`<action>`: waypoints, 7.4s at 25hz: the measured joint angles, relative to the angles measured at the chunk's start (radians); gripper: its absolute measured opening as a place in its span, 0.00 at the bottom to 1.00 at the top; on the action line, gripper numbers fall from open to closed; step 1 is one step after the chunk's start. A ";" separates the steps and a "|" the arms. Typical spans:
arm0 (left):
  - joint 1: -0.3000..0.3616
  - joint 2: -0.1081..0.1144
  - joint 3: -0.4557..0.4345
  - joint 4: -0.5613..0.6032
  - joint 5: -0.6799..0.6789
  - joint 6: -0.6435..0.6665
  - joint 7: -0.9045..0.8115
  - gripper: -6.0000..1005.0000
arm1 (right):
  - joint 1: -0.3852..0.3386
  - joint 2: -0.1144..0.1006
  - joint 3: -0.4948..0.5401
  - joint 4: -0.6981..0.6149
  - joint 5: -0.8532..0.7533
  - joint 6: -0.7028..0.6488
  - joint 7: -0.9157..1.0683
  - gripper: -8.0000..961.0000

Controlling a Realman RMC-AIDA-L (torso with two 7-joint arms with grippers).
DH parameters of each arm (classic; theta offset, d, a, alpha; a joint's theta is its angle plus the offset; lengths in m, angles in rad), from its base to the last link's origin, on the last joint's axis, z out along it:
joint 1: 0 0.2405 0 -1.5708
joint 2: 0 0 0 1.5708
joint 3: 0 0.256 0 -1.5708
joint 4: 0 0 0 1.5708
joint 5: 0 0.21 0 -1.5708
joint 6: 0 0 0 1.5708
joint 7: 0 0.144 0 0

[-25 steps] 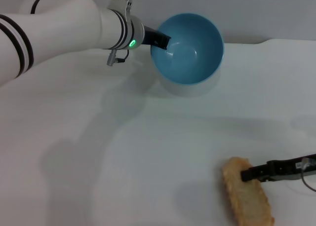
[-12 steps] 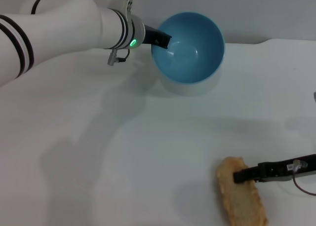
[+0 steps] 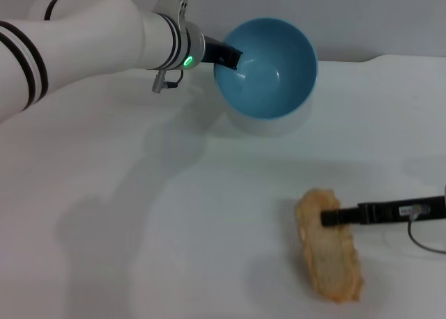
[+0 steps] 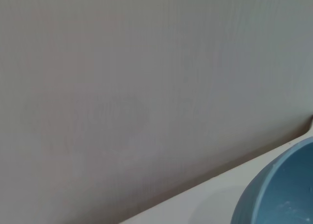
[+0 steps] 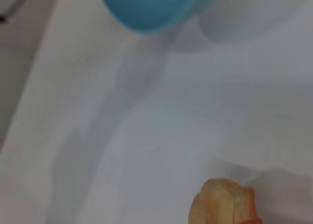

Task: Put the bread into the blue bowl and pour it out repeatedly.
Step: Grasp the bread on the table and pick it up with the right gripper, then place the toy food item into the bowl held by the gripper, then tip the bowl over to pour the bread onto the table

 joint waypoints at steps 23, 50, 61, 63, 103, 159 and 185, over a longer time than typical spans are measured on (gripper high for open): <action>-0.028 -0.002 -0.004 0.008 0.001 0.232 -0.004 0.00 | -0.040 -0.002 0.014 -0.474 0.282 -0.018 -0.070 0.18; 0.009 -0.006 0.084 0.052 -0.156 0.263 0.005 0.00 | 0.137 0.005 0.006 0.059 0.451 0.264 -0.494 0.16; 0.021 -0.006 0.088 0.052 -0.171 0.252 0.005 0.00 | 0.135 0.005 0.007 0.077 0.455 0.256 -0.503 0.27; 0.022 -0.006 0.088 0.052 -0.171 0.249 0.005 0.00 | 0.133 0.005 0.007 0.079 0.454 0.255 -0.504 0.28; 0.028 -0.005 0.122 0.050 -0.167 0.080 0.016 0.00 | -0.221 0.004 0.012 0.098 1.095 0.211 -1.320 0.47; -0.044 0.010 0.116 -0.036 -0.161 -0.190 0.016 0.00 | -0.187 -0.007 0.058 0.050 0.443 0.173 -0.478 0.47; 0.007 0.006 0.123 -0.012 -0.160 -0.186 0.017 0.00 | 0.082 0.009 -0.126 0.263 0.339 0.233 -0.231 0.66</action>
